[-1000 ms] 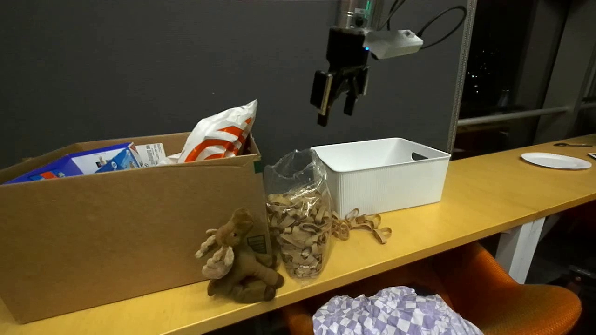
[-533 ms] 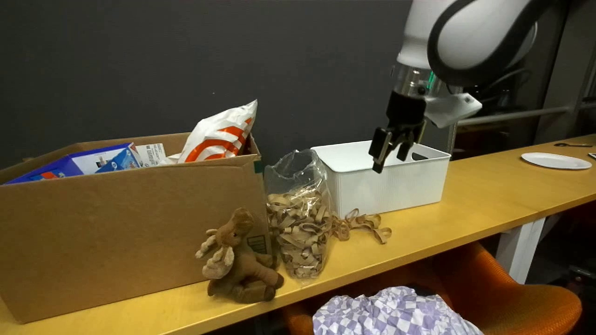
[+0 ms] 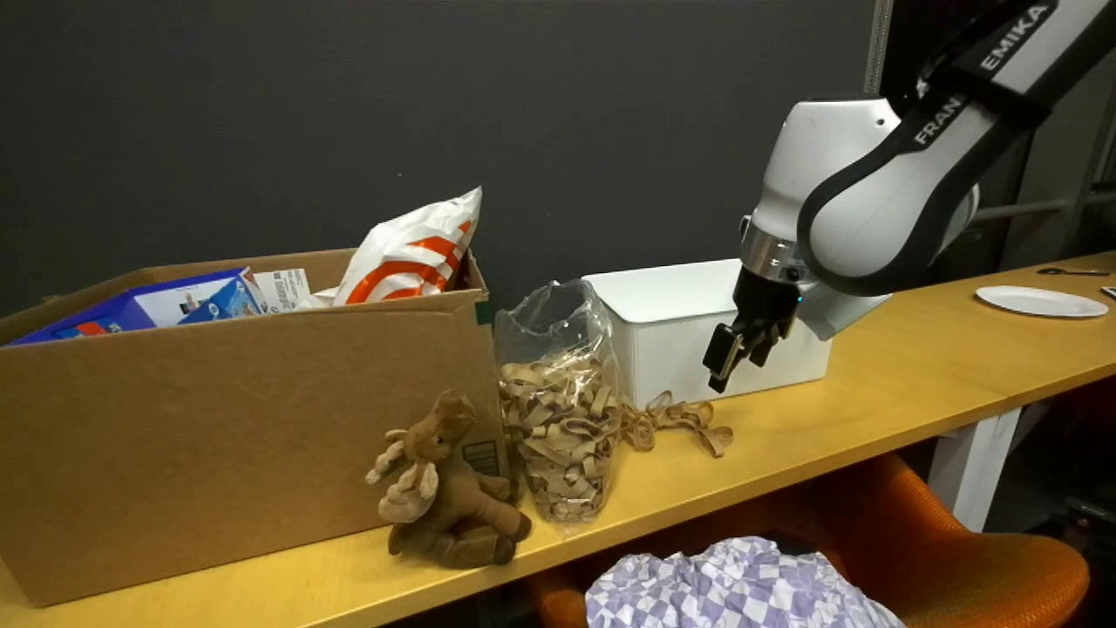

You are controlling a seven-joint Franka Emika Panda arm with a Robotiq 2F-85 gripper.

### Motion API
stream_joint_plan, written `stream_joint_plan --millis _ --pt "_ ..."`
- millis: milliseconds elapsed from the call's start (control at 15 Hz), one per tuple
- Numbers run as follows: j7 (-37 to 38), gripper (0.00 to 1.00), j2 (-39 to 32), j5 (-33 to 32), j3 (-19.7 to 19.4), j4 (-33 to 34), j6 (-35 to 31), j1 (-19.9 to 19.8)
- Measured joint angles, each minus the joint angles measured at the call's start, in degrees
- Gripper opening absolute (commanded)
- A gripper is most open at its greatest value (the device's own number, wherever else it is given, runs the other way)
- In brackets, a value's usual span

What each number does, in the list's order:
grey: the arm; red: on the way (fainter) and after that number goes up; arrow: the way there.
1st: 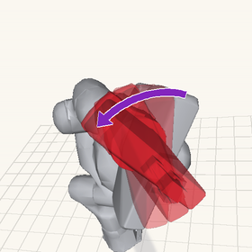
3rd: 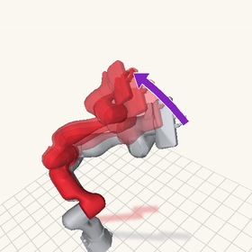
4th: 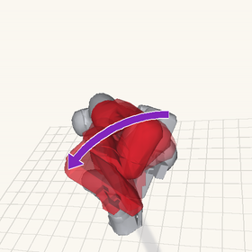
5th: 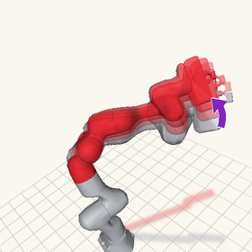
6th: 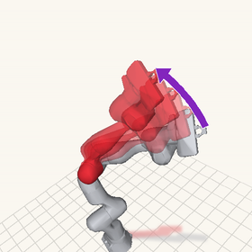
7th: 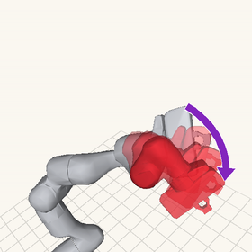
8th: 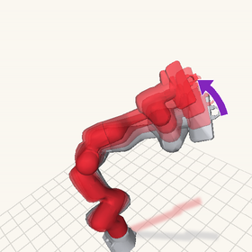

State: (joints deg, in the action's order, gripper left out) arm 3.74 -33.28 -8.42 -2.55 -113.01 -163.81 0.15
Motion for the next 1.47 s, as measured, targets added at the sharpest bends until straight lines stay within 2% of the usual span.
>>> stream_joint_plan --millis 533,1067,1133,1200,1467 --pt "-1.06 1.00 -12.51 5.21 1.99 17.13 3.32 -0.04" --pt "-1.19 1.00 -21.22 7.95 4.85 28.00 7.87 0.10" --pt "-1.26 0.75 -22.15 7.95 5.17 29.19 8.13 0.22" --pt "-1.38 0.72 -23.11 7.95 5.47 30.38 8.60 0.35" --pt "-2.14 0.43 -25.42 7.94 6.06 33.93 10.00 0.32"
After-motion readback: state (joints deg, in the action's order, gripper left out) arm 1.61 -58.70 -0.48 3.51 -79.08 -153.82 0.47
